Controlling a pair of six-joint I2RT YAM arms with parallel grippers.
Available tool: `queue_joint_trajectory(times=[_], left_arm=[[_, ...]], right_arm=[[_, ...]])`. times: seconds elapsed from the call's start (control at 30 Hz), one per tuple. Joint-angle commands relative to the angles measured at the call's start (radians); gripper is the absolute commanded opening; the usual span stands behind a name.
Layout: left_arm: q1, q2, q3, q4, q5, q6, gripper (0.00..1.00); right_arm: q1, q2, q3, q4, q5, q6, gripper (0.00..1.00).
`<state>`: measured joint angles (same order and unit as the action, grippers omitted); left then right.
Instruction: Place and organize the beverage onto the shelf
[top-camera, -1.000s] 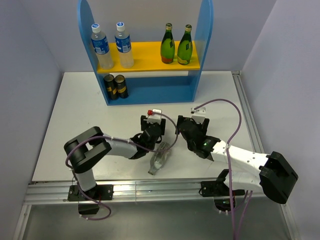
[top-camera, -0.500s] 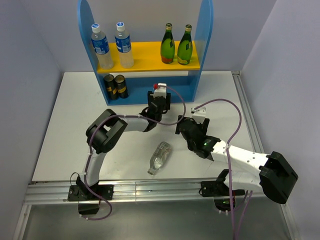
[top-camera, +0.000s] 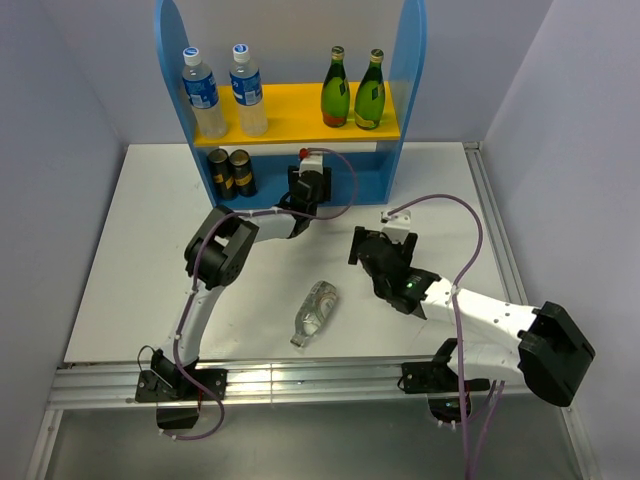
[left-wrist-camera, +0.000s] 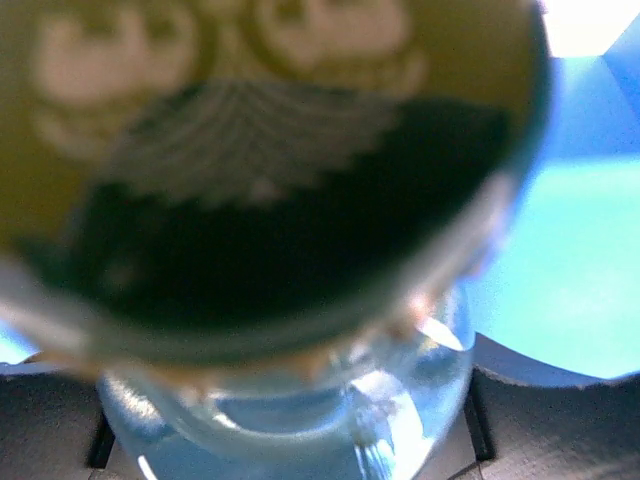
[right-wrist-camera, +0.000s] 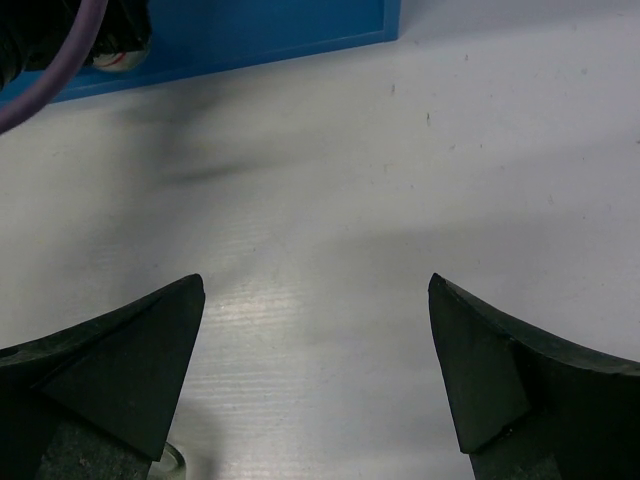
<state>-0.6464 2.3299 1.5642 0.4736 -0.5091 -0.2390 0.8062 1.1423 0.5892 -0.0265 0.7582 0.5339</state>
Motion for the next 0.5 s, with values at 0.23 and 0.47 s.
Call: queue_joint_trajectory(times=[0.23,0.47], left_arm=[[0.007,-0.061,0.039,0.106,0.026,-0.016,0.74],[0.005,-0.207,-0.096,0.140,0.023,-0.011,0.99]], right_arm=[[-0.004,0.027,0.047,0.023,0.009,0.000,1.00],[-0.004,0.031,0.050,0.023,0.012,-0.002,1.00]])
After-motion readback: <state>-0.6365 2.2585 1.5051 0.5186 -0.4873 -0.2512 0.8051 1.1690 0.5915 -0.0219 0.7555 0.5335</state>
